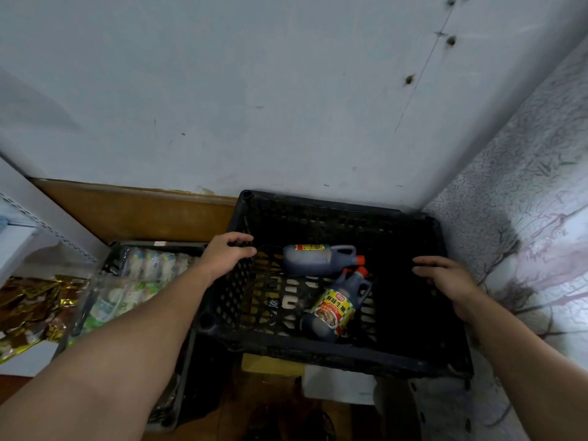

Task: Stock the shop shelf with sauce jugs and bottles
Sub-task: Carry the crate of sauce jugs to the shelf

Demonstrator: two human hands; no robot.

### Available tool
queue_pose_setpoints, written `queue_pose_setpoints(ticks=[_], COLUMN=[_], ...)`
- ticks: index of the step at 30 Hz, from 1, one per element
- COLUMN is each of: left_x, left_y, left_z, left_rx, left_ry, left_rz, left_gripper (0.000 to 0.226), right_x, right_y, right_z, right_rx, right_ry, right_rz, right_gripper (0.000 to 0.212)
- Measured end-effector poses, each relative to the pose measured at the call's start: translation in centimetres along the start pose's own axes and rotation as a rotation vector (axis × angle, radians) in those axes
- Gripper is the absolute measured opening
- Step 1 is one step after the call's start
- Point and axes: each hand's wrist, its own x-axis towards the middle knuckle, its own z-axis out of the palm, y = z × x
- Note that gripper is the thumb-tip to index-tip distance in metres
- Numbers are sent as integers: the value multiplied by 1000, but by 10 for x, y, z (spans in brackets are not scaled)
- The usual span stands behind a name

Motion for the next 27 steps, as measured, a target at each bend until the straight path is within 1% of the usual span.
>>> queue_pose_setpoints(ticks=[10, 15, 18, 22, 27], left_x=[-47, -88, -123, -179, -255], left_y=[-23, -44, -58, -83, -114], left_z=[-39, -60, -67, -64, -46], left_rx=[-61, -98, -126, -158, -187], left_ry=[39, 76, 134, 249, 418], left_rz=[22, -23, -46, -81, -122], left_gripper=[33, 33, 34, 36, 37], right_x=[-45, -72, -84, -99, -130], right_y=[-10, -17, -21, -25, -14], right_z=[19, 35, 43, 51, 56], right_rx=[-32, -57, -95, -150, -220], right_ry=[-28, -76, -142, -250, -355], right_rz=[-57, -110, -146, -181, -243], right_gripper=[24, 20, 21, 16, 24])
